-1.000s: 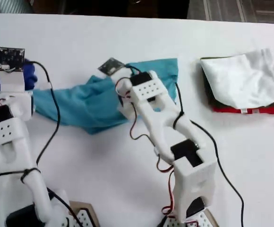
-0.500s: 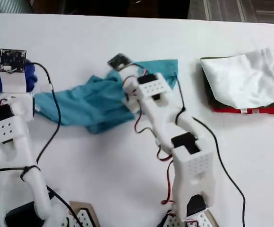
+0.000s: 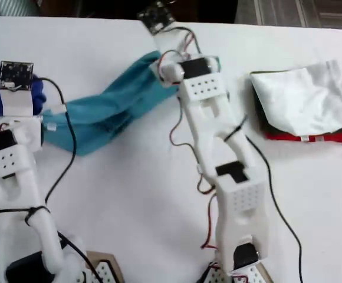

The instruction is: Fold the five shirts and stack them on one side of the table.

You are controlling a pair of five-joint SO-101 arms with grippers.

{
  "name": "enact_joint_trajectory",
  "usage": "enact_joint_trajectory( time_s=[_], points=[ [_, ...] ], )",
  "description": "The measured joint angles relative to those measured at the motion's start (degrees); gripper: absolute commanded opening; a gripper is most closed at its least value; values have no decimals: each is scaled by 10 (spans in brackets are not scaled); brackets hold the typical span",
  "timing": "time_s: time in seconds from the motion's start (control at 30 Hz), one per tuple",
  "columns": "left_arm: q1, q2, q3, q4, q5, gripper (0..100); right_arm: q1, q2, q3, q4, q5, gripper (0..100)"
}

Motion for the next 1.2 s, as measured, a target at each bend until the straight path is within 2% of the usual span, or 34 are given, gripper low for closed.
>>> enact_joint_trajectory(
  time_s=[0.1, 0.33, 0.43, 0.6, 0.7, 0.9, 1.03, 1.2],
  points=[
    [0, 0, 0, 9, 0, 25, -8, 62, -14, -1, 0, 183],
    [0, 0, 0, 9, 0, 25, -8, 110, -97, 48, -1, 170],
    [0, 0, 0, 9, 0, 25, -3, 108, -161, 123, -2, 157],
    [0, 0, 0, 9, 0, 25, -5, 84, -228, 311, -2, 50],
    [0, 0, 0, 9, 0, 25, -26, 90, -231, 373, -2, 64],
    [0, 0, 0, 9, 0, 25, -53, 193, -240, 384, -4, 164],
    [0, 0, 0, 9, 0, 25, -65, 266, -259, 346, -5, 221],
    [0, 0, 0, 9, 0, 25, -61, 296, -344, 300, -5, 238]
  ],
)
